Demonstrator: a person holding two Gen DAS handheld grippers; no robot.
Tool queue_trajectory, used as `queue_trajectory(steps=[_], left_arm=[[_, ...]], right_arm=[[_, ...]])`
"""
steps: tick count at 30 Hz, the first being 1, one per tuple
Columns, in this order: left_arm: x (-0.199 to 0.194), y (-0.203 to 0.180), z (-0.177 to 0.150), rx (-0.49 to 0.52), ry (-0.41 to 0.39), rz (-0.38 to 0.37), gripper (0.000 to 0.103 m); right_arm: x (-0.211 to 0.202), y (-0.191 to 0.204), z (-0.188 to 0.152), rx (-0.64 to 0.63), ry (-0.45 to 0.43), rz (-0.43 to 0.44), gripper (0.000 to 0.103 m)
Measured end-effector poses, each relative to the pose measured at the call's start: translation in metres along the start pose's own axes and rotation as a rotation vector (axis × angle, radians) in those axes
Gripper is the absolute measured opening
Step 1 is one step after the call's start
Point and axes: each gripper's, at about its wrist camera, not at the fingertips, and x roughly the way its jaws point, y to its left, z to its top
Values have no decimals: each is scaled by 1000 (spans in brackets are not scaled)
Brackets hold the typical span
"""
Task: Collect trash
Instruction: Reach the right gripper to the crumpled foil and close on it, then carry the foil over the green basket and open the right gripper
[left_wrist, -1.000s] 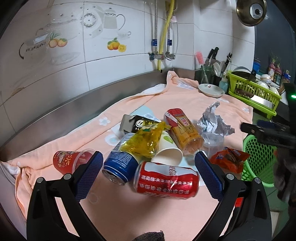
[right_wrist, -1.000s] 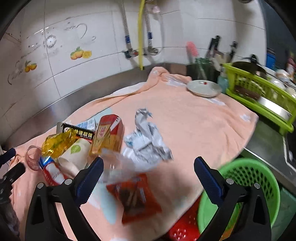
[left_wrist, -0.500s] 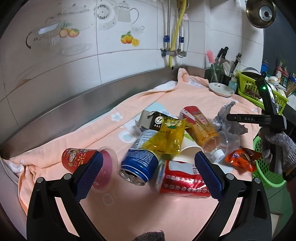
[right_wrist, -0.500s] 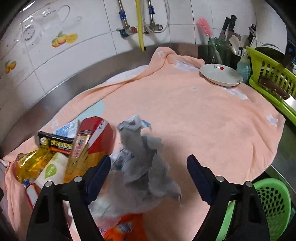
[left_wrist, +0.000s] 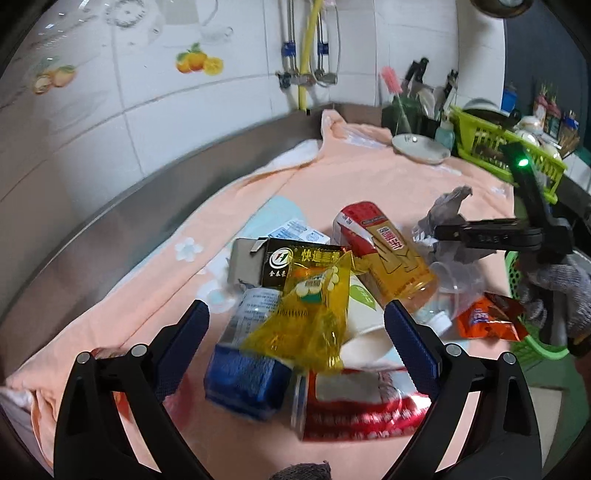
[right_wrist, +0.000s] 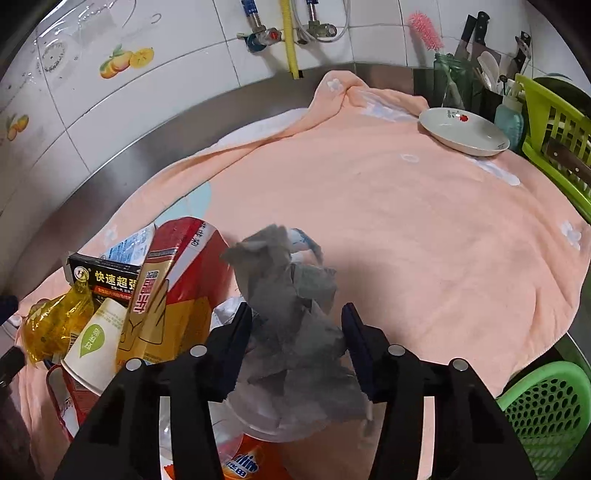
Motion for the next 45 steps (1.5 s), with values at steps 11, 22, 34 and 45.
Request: queue_trajectory(steps=[11,22,34,45], left_arm=[[34,13,0,-55,96,-104,53],[28,17,-1,-69,66,-118,26],[-15,5,12,-50,-38,-168,24],[-48,-79,23,38,-100,-381,24]], right_arm=[[-11,9,-1,-14,-25,-14,35],[-38,9,-1,5,-95,-16,29],[-121,-13,-16,62,-236,-31,29],[-157,-99,-111,162,-147,-316,29]])
